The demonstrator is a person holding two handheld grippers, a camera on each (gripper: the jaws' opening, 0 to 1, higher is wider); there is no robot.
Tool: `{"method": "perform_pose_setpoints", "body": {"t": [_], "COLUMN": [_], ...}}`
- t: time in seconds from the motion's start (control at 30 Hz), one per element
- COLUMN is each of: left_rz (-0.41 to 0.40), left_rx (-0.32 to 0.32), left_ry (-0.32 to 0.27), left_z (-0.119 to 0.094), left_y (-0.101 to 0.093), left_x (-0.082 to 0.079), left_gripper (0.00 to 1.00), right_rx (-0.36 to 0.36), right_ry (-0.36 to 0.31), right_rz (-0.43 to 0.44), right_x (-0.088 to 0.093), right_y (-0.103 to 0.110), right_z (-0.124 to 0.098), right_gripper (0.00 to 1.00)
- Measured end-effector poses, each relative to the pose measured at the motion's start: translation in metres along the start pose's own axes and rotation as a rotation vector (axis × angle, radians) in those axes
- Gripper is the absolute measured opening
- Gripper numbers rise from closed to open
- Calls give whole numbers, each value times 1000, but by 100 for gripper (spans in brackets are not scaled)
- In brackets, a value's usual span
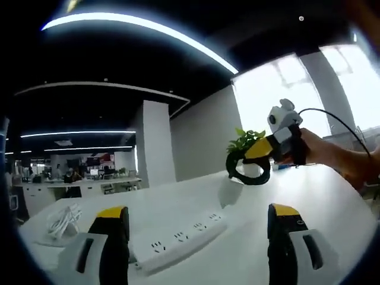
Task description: Straighten the power strip on the desk, plug the charger into it
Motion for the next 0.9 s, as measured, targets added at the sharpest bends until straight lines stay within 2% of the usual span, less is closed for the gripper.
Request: {"method": "perform_pose_setpoints", "body": {"t": [0.47,0.63,0.9], "left_rz": [10,14,29], "left_rx": [19,14,27], "left_ry": [20,21,19], "left_z": [20,25,31], "left_y": [-17,-20,-34], "left_x": [11,11,12], "left_gripper": [99,98,98], "right_rx": [-4,-8,-12], "right_ry": [7,6,11], "right_rz": [-1,6,7], "right_x": [-3,-2,-1], "right_y": [-2,-2,-1], "right_z": [1,3,5], "right_gripper": [7,7,7]}}
Point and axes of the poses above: the point that each gripper's makers call its tool centre point, and the gripper's own axes: z roughly forward along the fingers, y roughly to its left, x roughly out of its underside, the point moved 4 cm from there along -z, roughly backward along the fingers, and after that the axes turned 12 degrees about -x, right-handed, at the moved point
